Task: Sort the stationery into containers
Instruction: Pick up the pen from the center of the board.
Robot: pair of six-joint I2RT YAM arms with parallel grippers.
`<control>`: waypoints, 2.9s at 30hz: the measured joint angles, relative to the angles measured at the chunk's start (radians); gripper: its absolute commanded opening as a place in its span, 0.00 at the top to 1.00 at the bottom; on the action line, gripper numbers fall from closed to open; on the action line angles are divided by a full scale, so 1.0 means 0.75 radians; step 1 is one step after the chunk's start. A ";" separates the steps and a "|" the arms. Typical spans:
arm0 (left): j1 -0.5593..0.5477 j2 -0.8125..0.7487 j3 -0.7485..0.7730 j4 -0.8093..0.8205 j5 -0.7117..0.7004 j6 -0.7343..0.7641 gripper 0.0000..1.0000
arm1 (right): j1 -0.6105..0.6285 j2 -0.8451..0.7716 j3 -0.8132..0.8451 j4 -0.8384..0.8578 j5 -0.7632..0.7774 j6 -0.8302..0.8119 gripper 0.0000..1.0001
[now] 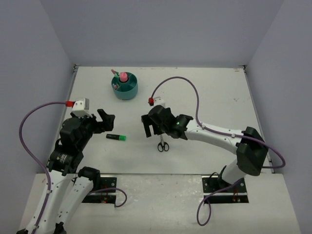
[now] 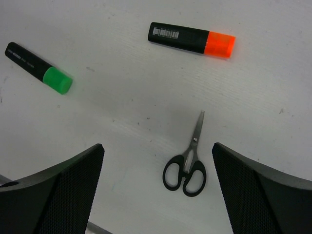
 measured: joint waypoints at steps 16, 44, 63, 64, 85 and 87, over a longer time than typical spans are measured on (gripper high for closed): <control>0.000 0.174 -0.009 0.030 0.143 0.033 0.00 | -0.256 0.272 0.276 -0.247 0.023 0.381 0.01; -0.001 1.030 0.017 -0.229 -0.339 -1.173 0.29 | -0.289 -0.396 -0.346 -0.140 0.109 0.341 0.01; -0.024 1.276 0.011 -0.200 -0.314 -1.257 1.00 | -0.289 -0.543 -0.424 -0.030 0.088 0.280 0.01; -0.024 1.276 0.010 -0.199 -0.313 -1.257 1.00 | -0.290 -0.560 -0.451 0.008 0.054 0.261 0.01; -0.530 0.624 -0.093 -0.011 -0.274 -1.358 1.00 | -0.025 -0.322 -0.606 0.842 -0.770 0.198 0.37; -0.548 0.542 -0.125 0.014 -0.268 -1.377 1.00 | -0.025 -0.273 -0.576 0.861 -0.764 0.217 0.39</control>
